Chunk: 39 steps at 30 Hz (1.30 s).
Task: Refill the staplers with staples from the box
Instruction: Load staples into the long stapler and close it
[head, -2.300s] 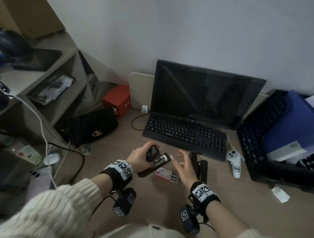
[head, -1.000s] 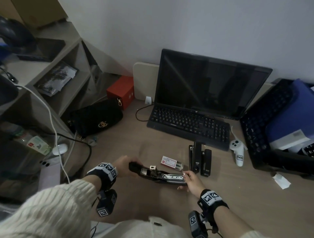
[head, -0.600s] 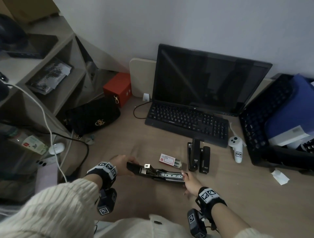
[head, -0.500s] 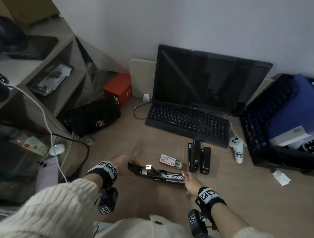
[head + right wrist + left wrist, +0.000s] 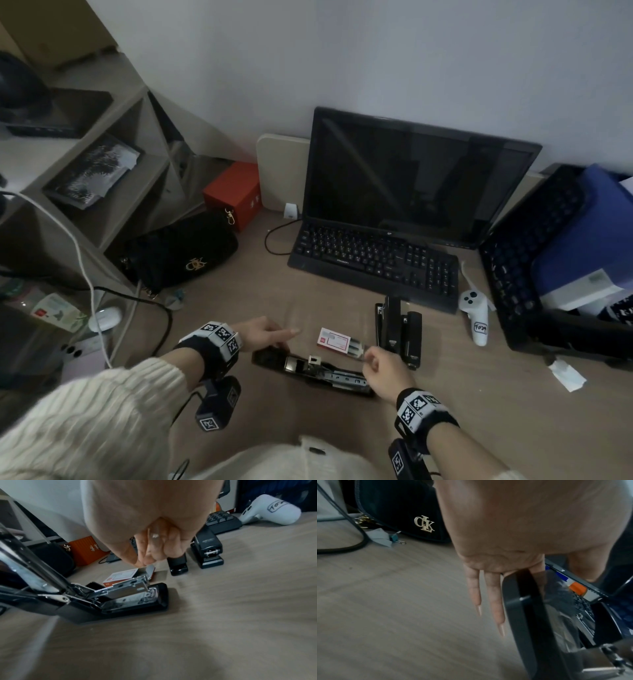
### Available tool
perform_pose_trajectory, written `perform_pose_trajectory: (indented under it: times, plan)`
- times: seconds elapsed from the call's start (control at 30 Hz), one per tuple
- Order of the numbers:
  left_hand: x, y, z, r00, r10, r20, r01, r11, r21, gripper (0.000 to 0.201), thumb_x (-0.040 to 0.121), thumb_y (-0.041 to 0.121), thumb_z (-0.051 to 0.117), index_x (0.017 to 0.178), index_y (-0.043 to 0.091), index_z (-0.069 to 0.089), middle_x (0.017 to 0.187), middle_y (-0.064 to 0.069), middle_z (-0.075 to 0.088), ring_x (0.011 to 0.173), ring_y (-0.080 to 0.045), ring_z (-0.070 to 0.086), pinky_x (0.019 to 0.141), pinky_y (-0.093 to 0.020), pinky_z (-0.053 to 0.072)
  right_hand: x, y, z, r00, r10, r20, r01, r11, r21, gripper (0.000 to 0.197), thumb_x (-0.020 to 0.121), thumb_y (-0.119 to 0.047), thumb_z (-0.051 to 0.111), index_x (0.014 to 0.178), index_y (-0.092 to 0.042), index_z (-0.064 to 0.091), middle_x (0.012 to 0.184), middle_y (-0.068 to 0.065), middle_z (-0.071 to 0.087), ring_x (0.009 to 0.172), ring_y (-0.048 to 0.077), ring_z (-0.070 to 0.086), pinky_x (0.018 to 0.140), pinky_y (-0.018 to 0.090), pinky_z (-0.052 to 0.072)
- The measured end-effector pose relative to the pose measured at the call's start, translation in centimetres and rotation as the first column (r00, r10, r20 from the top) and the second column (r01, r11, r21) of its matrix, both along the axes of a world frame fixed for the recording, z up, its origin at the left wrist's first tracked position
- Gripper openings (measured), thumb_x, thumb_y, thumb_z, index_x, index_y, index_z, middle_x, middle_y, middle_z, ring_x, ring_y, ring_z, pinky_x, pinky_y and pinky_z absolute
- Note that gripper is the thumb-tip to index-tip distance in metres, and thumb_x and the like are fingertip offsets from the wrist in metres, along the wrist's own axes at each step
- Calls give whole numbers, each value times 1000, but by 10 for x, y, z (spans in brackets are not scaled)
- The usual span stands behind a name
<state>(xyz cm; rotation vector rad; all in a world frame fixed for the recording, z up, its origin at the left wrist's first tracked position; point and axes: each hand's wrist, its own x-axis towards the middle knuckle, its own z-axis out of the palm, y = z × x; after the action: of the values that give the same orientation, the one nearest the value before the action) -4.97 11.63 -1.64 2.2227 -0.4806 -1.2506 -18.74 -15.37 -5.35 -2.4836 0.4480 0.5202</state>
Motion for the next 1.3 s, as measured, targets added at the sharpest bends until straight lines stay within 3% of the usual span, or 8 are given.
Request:
perform_pose_trajectory:
  times: [0.13, 0.27, 0.4, 0.6, 0.8, 0.93, 1.1, 1.3]
  plan:
    - [7, -19, -3, 1000, -7, -13, 7, 1000, -10, 65, 94, 68, 33, 87, 20, 76, 91, 7, 73, 85, -8, 67, 92, -30, 47, 16, 9, 5, 994, 55, 96, -58, 998, 27, 38, 93, -32, 54, 130, -23, 51, 122, -8, 52, 105, 10, 56, 91, 29, 48]
    - [13, -37, -6, 995, -34, 98, 35, 999, -10, 43, 101, 49, 42, 100, 18, 72, 97, 7, 73, 85, -9, 66, 91, -30, 52, 32, 16, 8, 990, 141, -11, -142, 989, -51, 62, 93, -39, 55, 146, -21, 30, 149, -9, 32, 125, 14, 48, 94, 25, 41]
    - [14, -46, -10, 987, -30, 160, 34, 999, -28, 23, 101, 30, 49, 112, 17, 65, 106, 2, 74, 86, -13, 69, 84, -28, 53, 39, 17, -5, 981, 141, -129, -166, 964, -206, 61, 91, -42, 57, 140, -18, 32, 144, -2, 33, 111, 21, 59, 86, 39, 53]
    - [12, -44, -11, 985, 5, 171, 5, 998, -60, 20, 101, 24, 49, 117, 18, 59, 108, 1, 74, 84, -12, 68, 82, -26, 53, 38, 18, -17, 977, 178, -117, -204, 940, -273, 40, 94, -41, 51, 126, -17, 41, 136, 0, 38, 96, 22, 63, 74, 37, 53]
    - [14, -40, -19, 981, 60, 182, -50, 997, -59, 12, 99, 27, 52, 109, 26, 59, 107, 3, 73, 100, -19, 70, 89, -33, 54, 38, 14, -11, 998, 65, -16, -66, 988, -136, 37, 94, -47, 49, 116, -18, 45, 117, 2, 59, 96, 21, 62, 72, 32, 51]
    - [19, -44, -9, 962, 161, 222, -146, 986, -84, 39, 100, 43, 50, 129, 19, 58, 123, 4, 63, 114, -16, 61, 97, -31, 49, 47, 15, 4, 991, -7, 132, 8, 1000, -4, 32, 92, -44, 54, 113, -21, 49, 116, -1, 61, 95, 16, 62, 71, 26, 49]
    - [27, -55, 21, 824, 542, -166, -565, 766, -306, 72, 82, 61, 64, 134, 12, 49, 124, -8, 64, 102, -19, 69, 83, -34, 59, 66, 24, 28, 952, -16, 306, -26, 991, 133, 33, 91, -35, 59, 119, -21, 51, 118, -1, 62, 100, 12, 60, 86, 29, 52]
    - [22, -61, 42, 798, 440, -412, -578, 755, -312, 49, 85, 43, 73, 109, 2, 63, 102, -18, 75, 94, -28, 74, 81, -39, 61, 72, 37, 51, 906, 97, 411, -159, 980, 119, 36, 89, -29, 63, 122, -17, 52, 116, -1, 61, 105, 15, 58, 86, 20, 43]
